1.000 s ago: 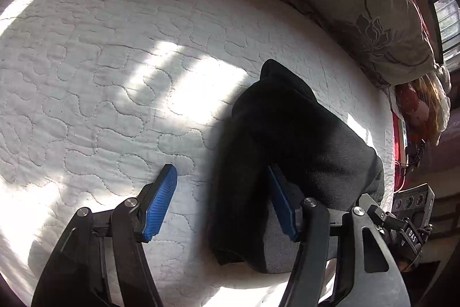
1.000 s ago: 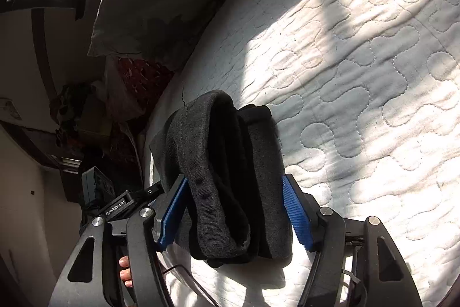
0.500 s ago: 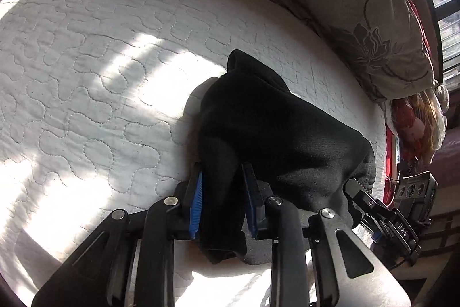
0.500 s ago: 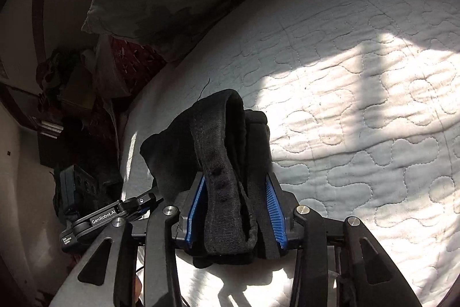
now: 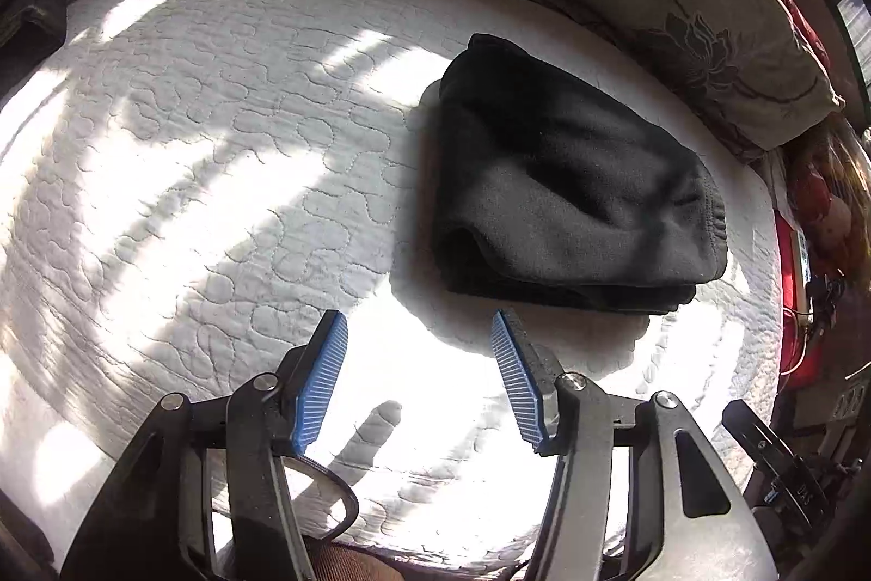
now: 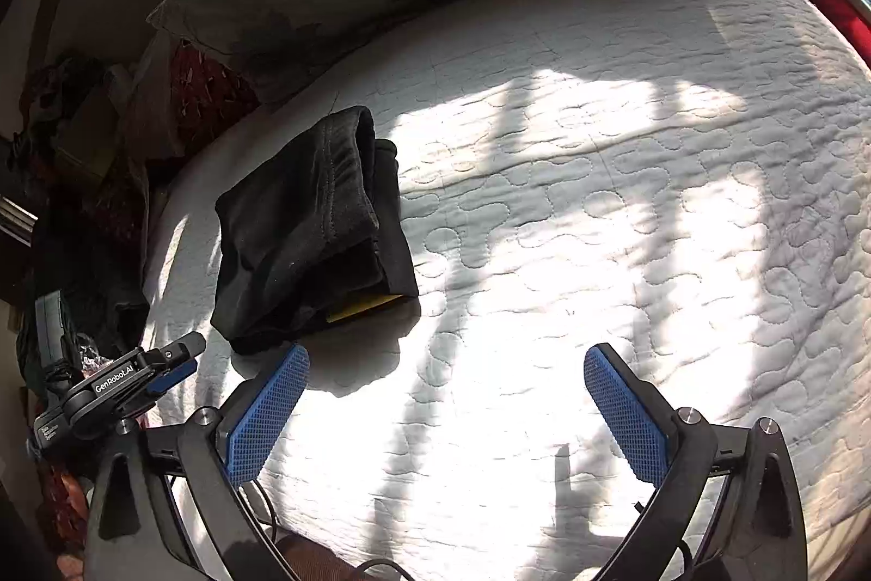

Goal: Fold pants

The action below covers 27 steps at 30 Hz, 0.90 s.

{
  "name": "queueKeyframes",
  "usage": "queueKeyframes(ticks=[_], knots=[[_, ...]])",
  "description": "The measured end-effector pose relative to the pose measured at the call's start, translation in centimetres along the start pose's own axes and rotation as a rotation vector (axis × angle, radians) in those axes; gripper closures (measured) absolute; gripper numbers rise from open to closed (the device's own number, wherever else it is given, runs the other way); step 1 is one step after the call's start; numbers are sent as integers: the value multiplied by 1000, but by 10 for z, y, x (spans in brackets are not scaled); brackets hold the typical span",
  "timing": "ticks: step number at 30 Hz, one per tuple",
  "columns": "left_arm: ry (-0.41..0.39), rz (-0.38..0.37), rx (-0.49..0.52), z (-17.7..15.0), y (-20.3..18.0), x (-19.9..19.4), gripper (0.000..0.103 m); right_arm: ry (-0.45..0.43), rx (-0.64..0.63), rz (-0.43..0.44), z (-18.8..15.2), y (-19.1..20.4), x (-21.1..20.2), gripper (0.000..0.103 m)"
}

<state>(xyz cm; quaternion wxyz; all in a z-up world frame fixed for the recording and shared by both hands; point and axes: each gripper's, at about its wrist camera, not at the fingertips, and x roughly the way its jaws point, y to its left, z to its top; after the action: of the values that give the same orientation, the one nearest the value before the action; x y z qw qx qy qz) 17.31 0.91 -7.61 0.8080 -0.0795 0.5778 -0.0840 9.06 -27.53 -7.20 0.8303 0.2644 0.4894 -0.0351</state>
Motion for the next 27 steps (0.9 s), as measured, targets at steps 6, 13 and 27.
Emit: queueKeyframes(ticks=[6, 13, 27], knots=[[-69, 116, 47, -46, -27, -9, 49, 67, -68, -84, -59, -19, -24, 1], [-111, 221, 205, -80, -66, -22, 49, -179, -284, -249, -75, 14, -78, 1], [-193, 261, 283, -99, -86, -44, 34, -264, -273, -195, -82, 2, -96, 1]])
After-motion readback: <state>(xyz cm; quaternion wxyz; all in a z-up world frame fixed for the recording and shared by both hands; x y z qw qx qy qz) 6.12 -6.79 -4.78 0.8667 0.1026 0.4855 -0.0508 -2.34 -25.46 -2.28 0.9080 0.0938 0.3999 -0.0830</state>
